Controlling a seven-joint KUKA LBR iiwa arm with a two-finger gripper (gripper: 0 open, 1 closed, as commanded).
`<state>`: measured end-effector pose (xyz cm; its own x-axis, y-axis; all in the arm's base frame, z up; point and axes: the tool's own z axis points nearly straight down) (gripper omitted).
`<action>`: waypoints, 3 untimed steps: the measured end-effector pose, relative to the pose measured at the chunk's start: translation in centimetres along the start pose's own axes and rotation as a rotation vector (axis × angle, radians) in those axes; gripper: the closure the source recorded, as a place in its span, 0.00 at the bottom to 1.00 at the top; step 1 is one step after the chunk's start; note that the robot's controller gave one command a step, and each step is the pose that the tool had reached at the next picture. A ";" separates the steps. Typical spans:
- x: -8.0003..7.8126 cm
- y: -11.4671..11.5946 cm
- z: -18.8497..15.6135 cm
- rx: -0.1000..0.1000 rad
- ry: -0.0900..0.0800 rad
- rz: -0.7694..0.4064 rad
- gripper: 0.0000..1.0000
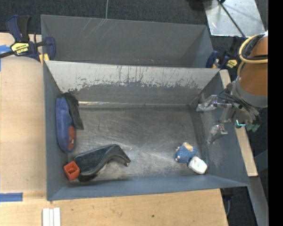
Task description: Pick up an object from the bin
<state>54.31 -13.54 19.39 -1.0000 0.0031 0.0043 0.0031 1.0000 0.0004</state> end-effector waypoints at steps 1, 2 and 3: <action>4.3 10.9 4.0 -0.002 -0.003 -0.206 0.00; 3.3 22.6 5.4 -0.003 -0.009 -0.185 0.00; 0.7 27.3 10.6 0.007 -0.009 -0.218 0.00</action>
Offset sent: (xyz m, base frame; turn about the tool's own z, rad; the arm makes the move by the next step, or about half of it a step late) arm -0.0425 0.1060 -0.0385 -0.2005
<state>53.61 13.81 8.85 -0.9770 -0.2130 -0.0043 -0.2130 0.9770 -0.0063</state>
